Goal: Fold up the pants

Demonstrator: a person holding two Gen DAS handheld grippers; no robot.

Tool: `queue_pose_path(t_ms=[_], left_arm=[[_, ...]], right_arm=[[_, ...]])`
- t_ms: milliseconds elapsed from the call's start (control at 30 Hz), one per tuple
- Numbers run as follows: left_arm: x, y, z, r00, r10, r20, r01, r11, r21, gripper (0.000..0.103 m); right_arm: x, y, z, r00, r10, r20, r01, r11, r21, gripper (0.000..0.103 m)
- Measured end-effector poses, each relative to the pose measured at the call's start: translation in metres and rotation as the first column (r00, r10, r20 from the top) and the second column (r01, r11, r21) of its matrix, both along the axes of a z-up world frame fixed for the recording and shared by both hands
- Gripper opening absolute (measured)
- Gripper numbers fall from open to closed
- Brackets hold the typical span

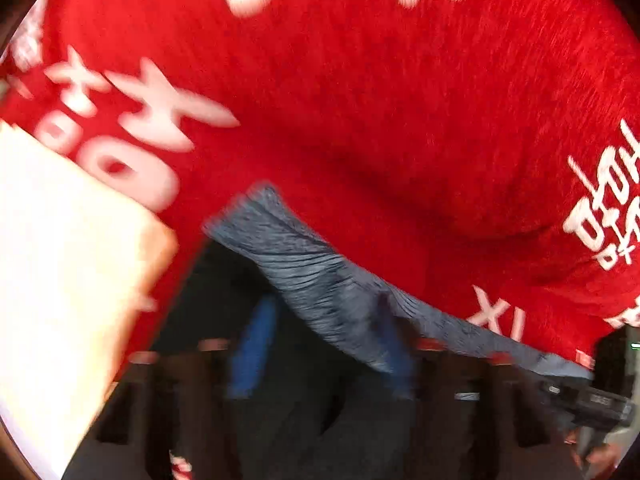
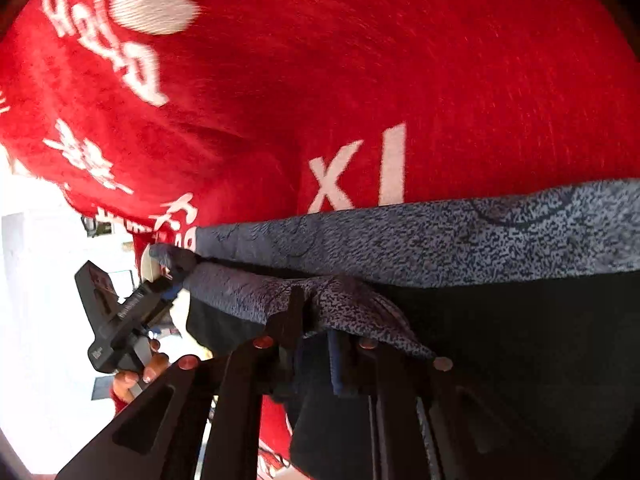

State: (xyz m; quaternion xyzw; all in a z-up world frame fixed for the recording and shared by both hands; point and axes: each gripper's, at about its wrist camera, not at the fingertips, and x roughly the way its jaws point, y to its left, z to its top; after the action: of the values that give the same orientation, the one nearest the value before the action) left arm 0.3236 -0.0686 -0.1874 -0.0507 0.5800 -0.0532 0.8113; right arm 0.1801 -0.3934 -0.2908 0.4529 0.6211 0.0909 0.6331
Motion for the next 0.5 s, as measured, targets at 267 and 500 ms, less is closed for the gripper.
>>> queue_pose_path(t_ms=[267, 500], left_arm=[[-0.043, -0.030, -0.015, 0.978, -0.197, -0.066, 0.205, 0.965, 0.163, 0.069], [-0.061, -0.074, -0.057, 0.962, -0.261, -0.079, 0.273, 0.901, 0.336, 0.083]], right_arm=[[-0.021, 0.023, 0.064, 0.990, 0.109, 0.090, -0.103, 0.992, -0.066, 0.052], [-0.021, 0.045, 0.030, 0.959, 0.281, -0.036, -0.274, 0.890, -0.363, 0.048]])
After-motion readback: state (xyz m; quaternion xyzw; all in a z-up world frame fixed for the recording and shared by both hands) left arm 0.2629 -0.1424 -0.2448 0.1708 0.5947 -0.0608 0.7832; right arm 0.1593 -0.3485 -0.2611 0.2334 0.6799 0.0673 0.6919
